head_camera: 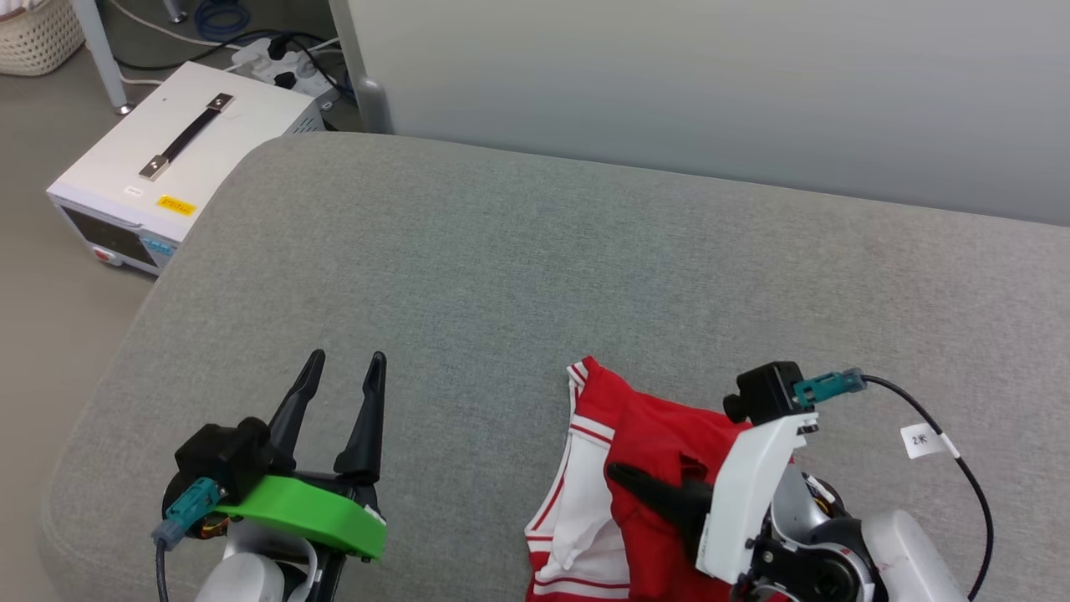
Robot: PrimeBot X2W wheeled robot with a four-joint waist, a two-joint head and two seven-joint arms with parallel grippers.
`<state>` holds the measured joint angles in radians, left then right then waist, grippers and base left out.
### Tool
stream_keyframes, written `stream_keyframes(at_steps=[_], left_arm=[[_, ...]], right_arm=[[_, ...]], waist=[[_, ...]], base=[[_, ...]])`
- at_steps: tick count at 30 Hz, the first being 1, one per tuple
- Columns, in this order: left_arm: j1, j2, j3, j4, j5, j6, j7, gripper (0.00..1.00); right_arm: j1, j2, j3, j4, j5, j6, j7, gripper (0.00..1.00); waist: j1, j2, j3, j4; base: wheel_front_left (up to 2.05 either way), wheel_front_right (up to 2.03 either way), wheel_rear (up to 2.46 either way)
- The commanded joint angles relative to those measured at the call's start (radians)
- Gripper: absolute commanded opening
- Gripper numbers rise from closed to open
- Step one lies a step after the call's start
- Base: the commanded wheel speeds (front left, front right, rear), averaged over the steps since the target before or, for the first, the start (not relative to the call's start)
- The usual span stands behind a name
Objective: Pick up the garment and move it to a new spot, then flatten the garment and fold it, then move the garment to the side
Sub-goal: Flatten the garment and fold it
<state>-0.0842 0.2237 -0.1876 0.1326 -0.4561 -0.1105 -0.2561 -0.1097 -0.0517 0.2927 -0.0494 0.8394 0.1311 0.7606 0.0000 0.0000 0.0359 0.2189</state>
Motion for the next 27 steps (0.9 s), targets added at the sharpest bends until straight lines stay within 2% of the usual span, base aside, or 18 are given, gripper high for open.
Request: stream_keyframes(at_steps=[1, 9, 10, 11, 16, 22, 27], left_arm=[[-0.008, -0.006, 0.0, 0.004, 0.013, -0.005, -0.006, 1.0], [-0.015, -0.011, 0.001, 0.016, 0.015, -0.009, -0.006, 1.0], [-0.015, -0.011, 0.001, 0.018, 0.015, -0.009, -0.006, 1.0], [-0.016, -0.011, 0.001, 0.02, 0.014, -0.009, -0.006, 1.0], [-0.017, -0.012, 0.004, 0.027, 0.016, -0.011, -0.006, 1.0], [-0.013, -0.005, -0.001, 0.036, 0.019, -0.012, -0.006, 1.0], [-0.007, -0.002, -0.003, 0.03, 0.015, -0.011, -0.006, 1.0]], right_arm=[[-0.033, 0.001, 0.014, 0.033, -0.004, 0.0, -0.029, 0.0], [-0.128, 0.001, 0.057, 0.252, -0.066, 0.0, -0.153, 0.0], [-0.137, 0.001, 0.071, 0.269, -0.077, 0.0, -0.163, 0.38], [-0.143, 0.001, 0.083, 0.283, -0.086, 0.0, -0.174, 1.0], [-0.165, 0.001, 0.142, 0.301, -0.086, 0.0, -0.203, 1.0], [-0.19, 0.001, 0.219, 0.256, -0.038, 0.0, -0.196, 1.0], [-0.208, 0.001, 0.203, 0.213, -0.096, 0.0, -0.168, 1.0]], waist=[[0.0, 0.0, 0.017, 0.025], [0.0, 0.0, 0.038, 0.063], [0.0, 0.0, 0.039, 0.065], [0.0, 0.0, 0.04, 0.066], [0.0, 0.0, 0.035, 0.06], [0.0, 0.0, 0.002, 0.028], [0.0, 0.0, -0.021, -0.003]], base=[[0.0, 0.0, 0.0], [0.0, 0.0, 0.0], [0.0, 0.0, 0.0], [0.0, 0.0, 0.0], [0.0, 0.0, 0.0], [0.0, 0.0, 0.0], [0.0, 0.0, 0.0]])
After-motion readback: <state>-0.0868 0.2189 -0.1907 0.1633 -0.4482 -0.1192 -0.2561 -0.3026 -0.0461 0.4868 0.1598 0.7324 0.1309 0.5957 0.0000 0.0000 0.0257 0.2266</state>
